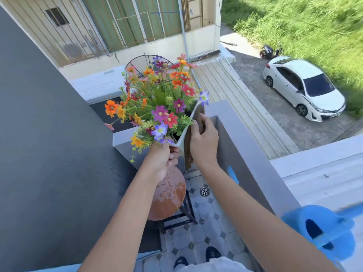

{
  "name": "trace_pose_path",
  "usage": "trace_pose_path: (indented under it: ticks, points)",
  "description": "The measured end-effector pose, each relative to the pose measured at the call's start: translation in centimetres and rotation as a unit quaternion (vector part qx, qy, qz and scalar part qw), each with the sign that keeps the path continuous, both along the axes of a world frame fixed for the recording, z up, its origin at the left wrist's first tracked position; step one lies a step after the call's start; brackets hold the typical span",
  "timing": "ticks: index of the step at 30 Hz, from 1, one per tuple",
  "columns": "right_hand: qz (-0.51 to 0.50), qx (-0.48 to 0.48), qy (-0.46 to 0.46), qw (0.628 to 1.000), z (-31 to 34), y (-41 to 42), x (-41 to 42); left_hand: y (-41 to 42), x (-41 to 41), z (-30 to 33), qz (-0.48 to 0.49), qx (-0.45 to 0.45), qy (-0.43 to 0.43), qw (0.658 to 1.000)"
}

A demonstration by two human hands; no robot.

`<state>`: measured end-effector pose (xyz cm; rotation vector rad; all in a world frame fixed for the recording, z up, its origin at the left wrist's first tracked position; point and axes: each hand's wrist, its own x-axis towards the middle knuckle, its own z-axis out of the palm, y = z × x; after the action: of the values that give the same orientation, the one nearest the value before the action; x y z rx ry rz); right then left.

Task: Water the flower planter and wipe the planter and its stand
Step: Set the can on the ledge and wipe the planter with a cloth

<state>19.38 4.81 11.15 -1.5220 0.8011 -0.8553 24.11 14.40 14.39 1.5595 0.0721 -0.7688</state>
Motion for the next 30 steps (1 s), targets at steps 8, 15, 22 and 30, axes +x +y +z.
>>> trace_pose_path:
  ticks: [8,15,22,30]
  points:
    - [0.065,-0.069,0.059,0.994,-6.7,3.6,-3.5,0.6,0.9,0.7,0.001,-0.049,0.014,0.999]
    - [0.006,0.053,-0.018,0.998,-1.7,1.7,-1.4,0.2,0.7,0.6,-0.032,0.045,-0.052,0.997]
    - [-0.001,0.135,-0.045,0.990,1.3,-5.4,-0.8,2.0,0.8,0.1,-0.062,0.074,-0.036,0.995]
    - [0.155,0.267,-0.003,0.951,2.9,-8.9,-2.3,4.0,2.5,0.3,-0.115,0.093,-0.098,0.984]
